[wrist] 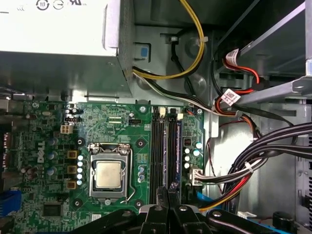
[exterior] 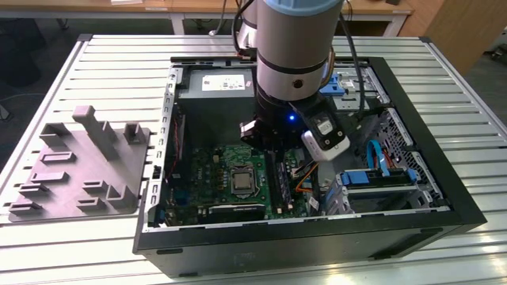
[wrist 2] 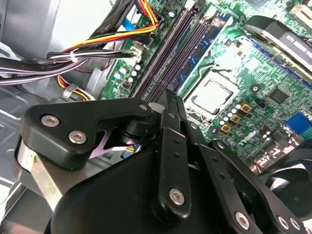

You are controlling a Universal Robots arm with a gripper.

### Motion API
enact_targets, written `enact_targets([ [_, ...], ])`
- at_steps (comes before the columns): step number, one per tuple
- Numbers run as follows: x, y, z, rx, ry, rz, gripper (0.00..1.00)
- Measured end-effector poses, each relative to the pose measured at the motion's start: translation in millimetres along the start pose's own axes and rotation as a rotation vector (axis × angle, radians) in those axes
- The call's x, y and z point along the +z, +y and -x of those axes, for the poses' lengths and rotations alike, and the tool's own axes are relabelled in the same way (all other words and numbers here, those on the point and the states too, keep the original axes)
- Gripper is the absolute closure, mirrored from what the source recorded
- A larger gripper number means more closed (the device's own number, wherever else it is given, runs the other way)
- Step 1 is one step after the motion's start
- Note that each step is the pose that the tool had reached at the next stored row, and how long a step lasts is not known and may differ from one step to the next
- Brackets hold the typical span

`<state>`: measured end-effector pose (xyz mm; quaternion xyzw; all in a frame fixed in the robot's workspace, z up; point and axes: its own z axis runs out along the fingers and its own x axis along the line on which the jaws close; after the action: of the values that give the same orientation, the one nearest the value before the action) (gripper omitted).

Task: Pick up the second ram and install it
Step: 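Insert the second ram into the second slot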

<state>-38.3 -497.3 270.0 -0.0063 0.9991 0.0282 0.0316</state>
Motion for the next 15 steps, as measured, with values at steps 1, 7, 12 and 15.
enact_targets([
  [1,0.7,0.1,0.1,0.000,0.0000,0.0001,0.89],
  [7,5.8,2.3,0.2,0.001,-0.0002,0.0002,0.89],
  [12,11.6,2.6,-0.1,0.001,-0.0001,0.0001,0.89],
  [15,13.7,3.4,0.0,0.001,-0.0001,0.0002,0.89],
])
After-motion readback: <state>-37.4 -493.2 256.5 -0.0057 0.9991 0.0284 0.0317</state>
